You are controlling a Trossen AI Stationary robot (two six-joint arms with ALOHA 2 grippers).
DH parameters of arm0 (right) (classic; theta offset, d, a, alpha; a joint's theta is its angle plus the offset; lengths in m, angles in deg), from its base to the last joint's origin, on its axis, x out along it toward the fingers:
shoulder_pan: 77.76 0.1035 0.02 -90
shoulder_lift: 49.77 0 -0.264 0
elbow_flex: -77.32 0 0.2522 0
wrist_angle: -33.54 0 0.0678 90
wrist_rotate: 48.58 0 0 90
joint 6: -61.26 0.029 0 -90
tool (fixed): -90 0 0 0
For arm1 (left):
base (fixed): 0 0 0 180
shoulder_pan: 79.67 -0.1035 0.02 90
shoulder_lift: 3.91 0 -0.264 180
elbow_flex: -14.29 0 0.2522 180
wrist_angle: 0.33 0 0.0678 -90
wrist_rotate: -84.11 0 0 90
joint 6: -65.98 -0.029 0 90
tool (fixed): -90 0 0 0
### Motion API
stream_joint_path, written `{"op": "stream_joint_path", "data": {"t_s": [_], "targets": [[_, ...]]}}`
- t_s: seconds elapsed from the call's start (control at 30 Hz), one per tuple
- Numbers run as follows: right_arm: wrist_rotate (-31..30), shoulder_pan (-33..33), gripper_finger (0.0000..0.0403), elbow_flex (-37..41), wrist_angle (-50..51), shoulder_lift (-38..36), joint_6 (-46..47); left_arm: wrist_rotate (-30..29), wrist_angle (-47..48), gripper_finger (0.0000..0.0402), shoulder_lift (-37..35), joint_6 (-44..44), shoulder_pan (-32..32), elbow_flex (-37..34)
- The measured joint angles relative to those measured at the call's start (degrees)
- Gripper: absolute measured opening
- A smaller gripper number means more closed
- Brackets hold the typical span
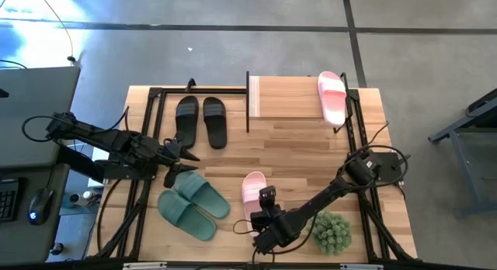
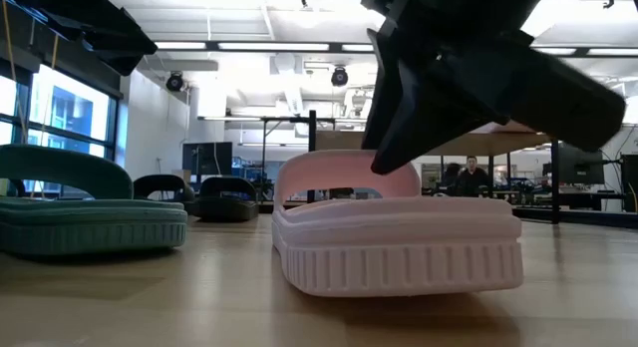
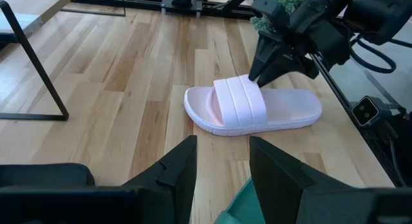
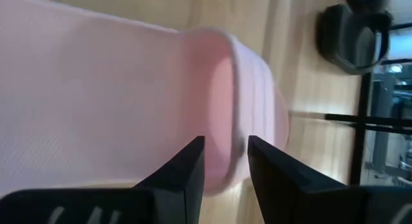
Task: Pick and place slides into the shelf
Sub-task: Put the pink slipper on the shelf
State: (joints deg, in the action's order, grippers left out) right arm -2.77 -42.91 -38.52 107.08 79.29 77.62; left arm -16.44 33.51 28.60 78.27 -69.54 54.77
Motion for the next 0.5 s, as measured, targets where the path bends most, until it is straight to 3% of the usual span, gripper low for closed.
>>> {"op": "stream_joint_path", "data": {"t_s": [0.13, 0.5], "targets": [[-1.9, -0.1, 0.0108, 0.0, 0.2, 0.0, -0.5, 0.0, 0.0, 0.0127, 0.0, 0.0, 0.0, 0.0], [-0.1, -3.8, 0.0108, 0.0, -0.7, 0.0, -0.8, 0.0, 0.0, 0.0127, 0.0, 0.0, 0.0, 0.0]]}}
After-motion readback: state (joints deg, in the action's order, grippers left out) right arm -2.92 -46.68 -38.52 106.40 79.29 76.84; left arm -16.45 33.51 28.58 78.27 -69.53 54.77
